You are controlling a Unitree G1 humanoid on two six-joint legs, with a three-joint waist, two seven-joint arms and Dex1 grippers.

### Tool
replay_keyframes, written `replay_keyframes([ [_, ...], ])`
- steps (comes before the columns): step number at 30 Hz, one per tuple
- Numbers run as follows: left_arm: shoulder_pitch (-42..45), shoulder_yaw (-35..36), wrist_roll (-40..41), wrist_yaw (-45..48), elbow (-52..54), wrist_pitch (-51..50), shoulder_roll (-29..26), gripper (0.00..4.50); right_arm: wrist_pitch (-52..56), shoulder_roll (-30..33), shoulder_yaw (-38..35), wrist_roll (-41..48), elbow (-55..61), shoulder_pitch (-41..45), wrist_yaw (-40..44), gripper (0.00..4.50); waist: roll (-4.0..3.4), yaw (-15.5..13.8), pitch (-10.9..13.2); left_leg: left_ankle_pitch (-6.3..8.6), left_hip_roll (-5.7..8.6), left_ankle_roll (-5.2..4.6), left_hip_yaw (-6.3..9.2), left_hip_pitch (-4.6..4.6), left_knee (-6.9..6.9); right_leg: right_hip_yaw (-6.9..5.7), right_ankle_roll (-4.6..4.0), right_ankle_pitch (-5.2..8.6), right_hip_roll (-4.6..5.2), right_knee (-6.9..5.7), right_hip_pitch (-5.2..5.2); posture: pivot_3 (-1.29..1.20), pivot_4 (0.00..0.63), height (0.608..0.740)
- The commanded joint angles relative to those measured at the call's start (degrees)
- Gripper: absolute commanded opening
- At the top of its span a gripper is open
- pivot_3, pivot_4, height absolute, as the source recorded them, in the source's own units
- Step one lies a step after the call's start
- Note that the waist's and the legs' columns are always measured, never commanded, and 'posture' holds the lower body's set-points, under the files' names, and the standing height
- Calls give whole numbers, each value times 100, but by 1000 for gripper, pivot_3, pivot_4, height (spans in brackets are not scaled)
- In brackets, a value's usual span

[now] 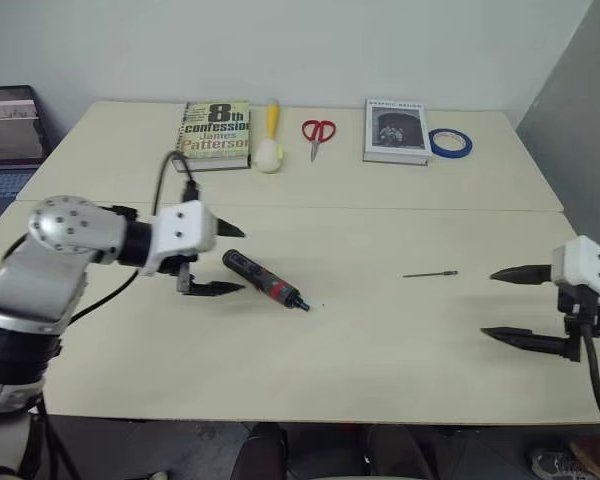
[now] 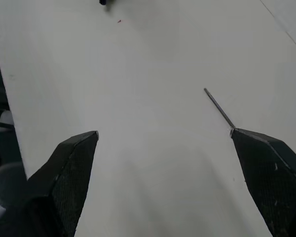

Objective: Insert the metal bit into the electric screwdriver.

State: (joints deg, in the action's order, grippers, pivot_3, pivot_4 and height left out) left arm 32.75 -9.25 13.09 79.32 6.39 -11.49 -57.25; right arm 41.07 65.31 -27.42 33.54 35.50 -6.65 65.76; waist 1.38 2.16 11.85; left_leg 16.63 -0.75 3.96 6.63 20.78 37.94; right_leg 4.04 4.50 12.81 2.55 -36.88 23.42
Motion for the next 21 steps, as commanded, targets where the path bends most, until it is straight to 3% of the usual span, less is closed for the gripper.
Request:
replay_keyframes([
  [1, 421, -596, -600, 480, -369, 856, 150, 4447, 821, -23, -136, 474, 809, -24, -568, 4500, 5, -1, -2, 0, 0, 0, 0, 0, 1, 0, 0, 0, -1, 0, 0, 0, 150, 740],
  [10, 1331, -1502, -1513, 926, -1301, 1798, 889, 4447, 1804, -320, 28, 1155, 1712, -58, -1617, 4500, 19, -48, -6, 0, 0, -1, 2, 7, 7, 3, 1, -1, -4, 4, -1, 0, 150, 740],
  [21, 2170, -2145, -2488, 911, -2801, 2477, 1761, 4447, 1738, -384, 452, 1364, 1786, 285, -2139, 4500, 20, -33, -6, 0, 0, -1, 2, 5, 6, 4, 2, -2, -5, 4, -1, 0, 150, 740],
])
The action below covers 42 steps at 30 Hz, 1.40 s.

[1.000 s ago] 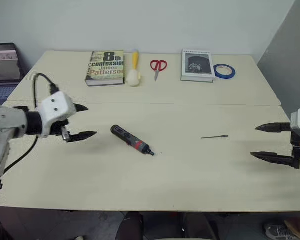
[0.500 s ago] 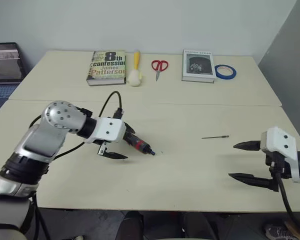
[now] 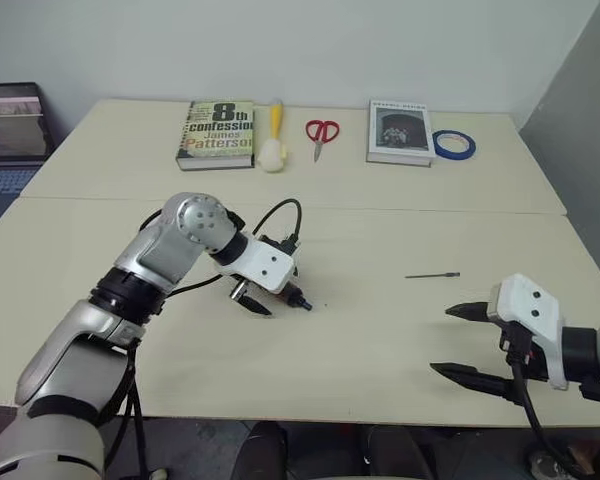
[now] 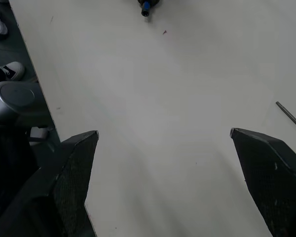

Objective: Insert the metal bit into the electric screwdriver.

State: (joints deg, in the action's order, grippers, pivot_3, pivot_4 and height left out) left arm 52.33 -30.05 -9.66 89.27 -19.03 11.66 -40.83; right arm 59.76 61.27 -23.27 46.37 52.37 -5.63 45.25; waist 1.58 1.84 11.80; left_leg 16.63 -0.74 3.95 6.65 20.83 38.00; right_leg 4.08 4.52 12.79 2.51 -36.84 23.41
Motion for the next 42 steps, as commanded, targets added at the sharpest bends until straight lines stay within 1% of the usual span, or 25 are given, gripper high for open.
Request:
replay_keyframes([
  [1, 242, -80, -266, -101, -355, 173, 180, 4447, -161, 31, 80, 77, 93, 221, -88, 4500, 0, -1, 0, 0, 0, 0, 0, 0, 0, 0, 0, 0, 0, 0, 0, 0, 150, 740],
  [8, 337, -109, -402, -47, -634, 179, 458, 4447, -335, 78, 240, 41, 53, 315, -8, 4500, 0, -13, 0, 0, 0, -1, 3, 5, -1, -1, 1, 0, 0, 3, 1, 0, 150, 740],
  [13, 291, -84, -357, 24, -600, 92, 573, 4447, -546, -127, 126, 304, 14, 454, 18, 4500, 1, -11, 0, 0, 0, -1, 3, 4, -1, -1, 1, 0, 0, 3, 1, 0, 150, 740],
  [18, 262, -64, -360, 65, -589, 53, 616, 4447, -874, -207, -371, 383, -92, 250, 321, 4500, 1, -12, 0, 0, 0, -1, 5, 3, 0, -1, 2, -1, -1, 1, 0, 0, 150, 740],
  [22, 257, -84, -398, 48, -651, 92, 616, 4447, -1015, -314, -1055, 636, -124, -97, 608, 4500, 1, -15, 1, 0, 0, -1, 6, 4, -2, -1, 2, -1, -2, 2, 0, 0, 150, 740],
  [25, 273, -102, -426, 33, -725, 113, 637, 4447, -1226, -386, -1492, 640, -55, -409, 892, 4500, 1, -16, 1, 0, 0, -1, 6, 4, -2, -1, 2, -1, -2, 2, 0, 0, 150, 740],
  [31, 289, -136, -447, 43, -808, 136, 706, 4447, -1436, -395, -1717, 753, 14, -632, 922, 4500, 2, -11, 0, 0, 0, -1, 6, -2, -1, 0, 2, -1, -2, -1, -6, 0, 150, 740],
  [35, 311, -142, -455, 57, -879, 166, 746, 4447, -1513, -349, -1752, 644, 12, -813, 961, 4500, 2, -14, -1, 0, 0, -1, 6, -3, 0, 0, 3, -1, -3, -1, -9, 0, 150, 740],
  [37, 316, -146, -463, 63, -898, 179, 751, 4074, -1549, -347, -1748, 633, 20, -860, 944, 4500, 2, -14, -1, 0, 0, -1, 7, -3, 0, 0, 3, -1, -3, 0, -10, 0, 150, 740],
  [38, 315, -145, -464, 69, -899, 182, 749, 4027, -1559, -346, -1747, 645, 26, -880, 925, 4500, 3, -14, -1, 0, 0, -1, 6, -3, 0, 0, 3, -1, -3, 0, -10, 0, 150, 740],
  [39, 311, -147, -462, 94, -889, 177, 742, 3877, -1569, -346, -1744, 651, 35, -898, 910, 4500, 3, -15, -1, 0, 0, -1, 7, -2, 0, 0, 3, -1, -3, 0, -10, 0, 150, 740],
  [40, 306, -149, -461, 119, -877, 173, 733, 3605, -1574, -347, -1742, 658, 47, -913, 897, 4500, 3, -15, -1, 0, 0, -1, 6, -2, 0, 0, 3, -1, -3, 0, -10, 0, 150, 740],
  [42, 326, -175, -517, 151, -926, 238, 698, 3248, -1573, -336, -1728, 680, 51, -916, 871, 4500, 3, -15, -1, 0, 0, -1, 7, -2, 0, 0, 3, -1, -3, 0, -10, 0, 150, 740],
])
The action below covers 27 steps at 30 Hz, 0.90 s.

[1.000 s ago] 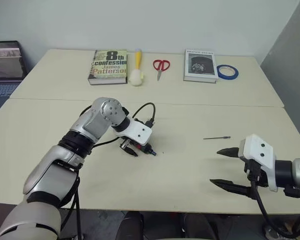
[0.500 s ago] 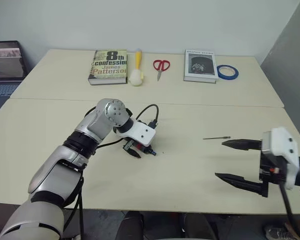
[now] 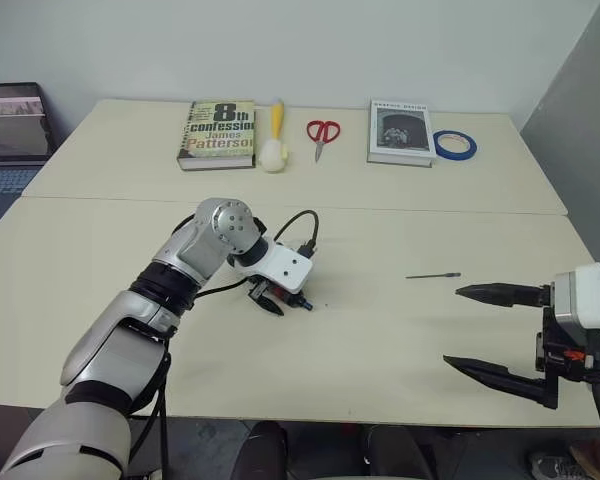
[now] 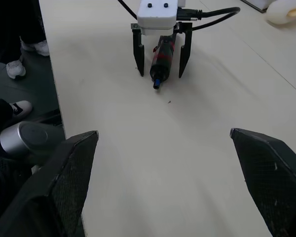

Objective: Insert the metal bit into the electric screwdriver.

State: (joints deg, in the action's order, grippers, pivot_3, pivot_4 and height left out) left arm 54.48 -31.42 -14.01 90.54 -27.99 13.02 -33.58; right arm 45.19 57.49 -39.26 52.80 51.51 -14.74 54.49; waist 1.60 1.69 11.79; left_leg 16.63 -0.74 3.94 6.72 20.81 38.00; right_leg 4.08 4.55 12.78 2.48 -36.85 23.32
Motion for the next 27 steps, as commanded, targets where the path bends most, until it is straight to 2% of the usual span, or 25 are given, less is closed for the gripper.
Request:
replay_keyframes([
  [1, 118, -40, -97, 39, -51, 109, -32, 2995, -116, 57, -119, 43, 126, 8, -58, 4500, 0, 0, 0, 0, 0, 0, 0, 0, 0, 0, 0, 0, 0, 0, 0, 0, 150, 740],
  [8, 125, -39, -138, 85, -84, 135, -22, 1640, -138, 157, -97, 95, 61, 131, -103, 4500, 0, 5, 0, 0, 0, -1, 0, 1, 0, 2, 0, 0, -1, -1, -1, 0, 150, 740],
  [27, 93, 92, -38, -67, -173, 39, 12, 1639, -230, 166, 26, 37, 41, 251, -216, 4500, 0, 3, 0, -1, 0, -1, 1, 0, -1, 2, 0, 0, -2, -1, -1, 0, 150, 740],
])
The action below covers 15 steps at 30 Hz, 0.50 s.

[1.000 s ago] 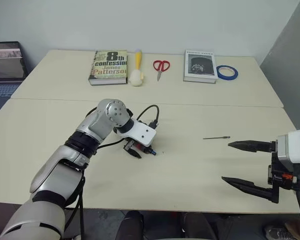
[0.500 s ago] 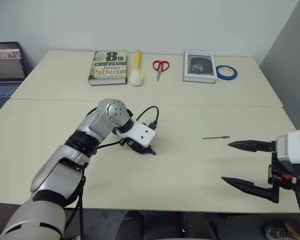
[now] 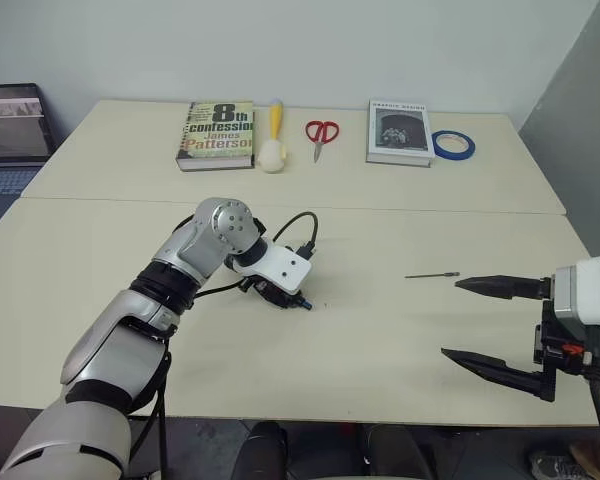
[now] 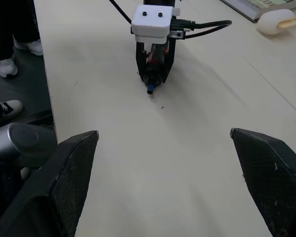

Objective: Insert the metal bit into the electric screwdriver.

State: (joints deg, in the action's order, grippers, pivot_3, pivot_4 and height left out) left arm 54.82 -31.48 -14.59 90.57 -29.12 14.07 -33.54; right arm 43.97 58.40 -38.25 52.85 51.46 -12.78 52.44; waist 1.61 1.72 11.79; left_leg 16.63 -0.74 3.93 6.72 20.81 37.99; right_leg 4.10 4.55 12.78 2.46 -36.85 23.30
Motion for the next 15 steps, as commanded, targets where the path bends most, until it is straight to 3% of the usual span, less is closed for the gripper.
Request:
replay_keyframes([
  [1, 75, 113, 41, -55, -52, -94, 12, 1639, -110, 77, -73, 27, 44, 54, -12, 4500, 0, 0, 0, 0, 0, 0, 0, 0, 0, 0, 0, 0, 0, 0, 0, 0, 150, 740],
  [9, 310, 544, 682, 100, 432, -847, 167, 1639, -82, 106, -110, 53, 0, 59, 3, 4500, 0, 2, 0, 0, 0, 0, 0, 0, 0, 0, 0, 0, -1, 1, 1, 0, 150, 740],
  [15, 703, 1284, 1296, -636, 448, -1979, 672, 1639, -66, 114, -159, 55, -9, 30, 6, 4500, 7, -30, 5, 0, 3, 0, 12, 12, 1, -6, 0, 0, 0, 9, 2, 0, 150, 740],
])
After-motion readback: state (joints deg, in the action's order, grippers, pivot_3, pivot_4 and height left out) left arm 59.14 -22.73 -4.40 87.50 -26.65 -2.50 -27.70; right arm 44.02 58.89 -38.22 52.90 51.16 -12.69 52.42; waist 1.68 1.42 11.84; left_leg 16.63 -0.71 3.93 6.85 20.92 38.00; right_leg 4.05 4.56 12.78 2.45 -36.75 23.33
